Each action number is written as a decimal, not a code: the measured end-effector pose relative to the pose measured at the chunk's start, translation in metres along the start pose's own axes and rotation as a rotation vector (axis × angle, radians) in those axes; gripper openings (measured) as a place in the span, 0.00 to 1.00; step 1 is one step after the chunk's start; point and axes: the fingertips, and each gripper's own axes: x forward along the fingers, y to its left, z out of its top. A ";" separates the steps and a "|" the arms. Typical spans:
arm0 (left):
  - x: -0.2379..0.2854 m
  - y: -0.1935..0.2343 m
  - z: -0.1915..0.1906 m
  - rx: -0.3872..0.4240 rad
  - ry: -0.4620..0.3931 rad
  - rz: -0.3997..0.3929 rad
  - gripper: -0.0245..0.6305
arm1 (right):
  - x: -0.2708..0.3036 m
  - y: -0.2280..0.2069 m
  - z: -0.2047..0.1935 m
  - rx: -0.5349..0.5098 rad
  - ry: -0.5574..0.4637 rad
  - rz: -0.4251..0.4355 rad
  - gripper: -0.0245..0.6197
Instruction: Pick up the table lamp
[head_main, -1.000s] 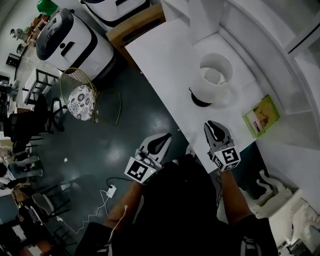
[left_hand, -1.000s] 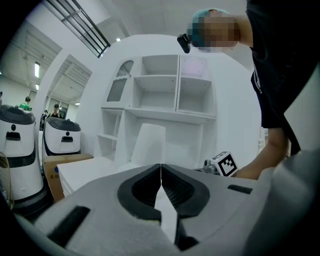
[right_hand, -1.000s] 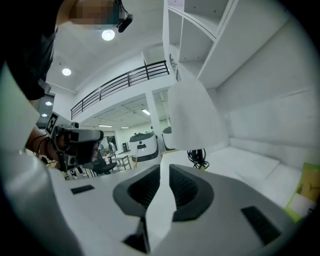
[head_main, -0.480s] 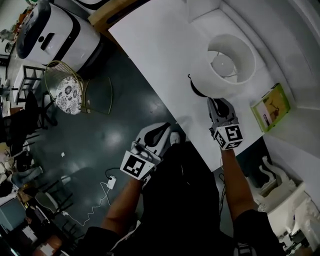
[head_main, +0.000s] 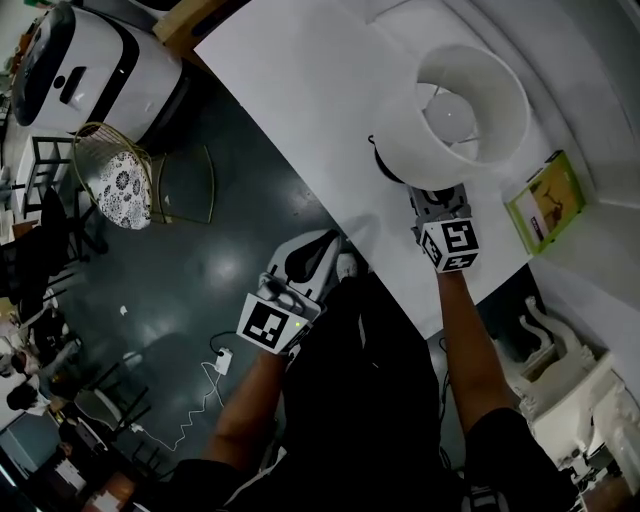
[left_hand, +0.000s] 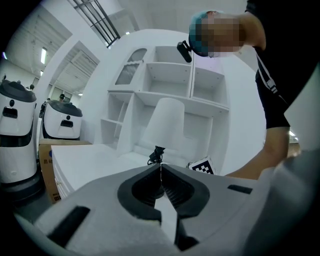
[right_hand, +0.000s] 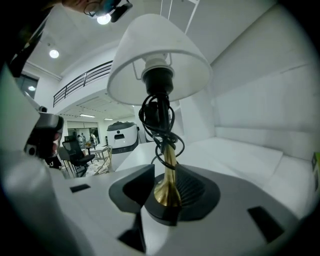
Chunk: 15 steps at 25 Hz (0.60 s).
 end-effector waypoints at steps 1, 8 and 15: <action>-0.001 0.000 -0.001 -0.004 0.002 -0.001 0.07 | 0.002 -0.002 0.000 -0.003 0.001 -0.005 0.20; -0.008 -0.002 -0.011 0.002 0.035 -0.005 0.07 | 0.018 -0.007 -0.004 -0.053 0.005 -0.008 0.26; -0.008 -0.004 -0.011 0.001 0.034 -0.008 0.07 | 0.028 -0.010 -0.007 -0.092 0.013 -0.009 0.27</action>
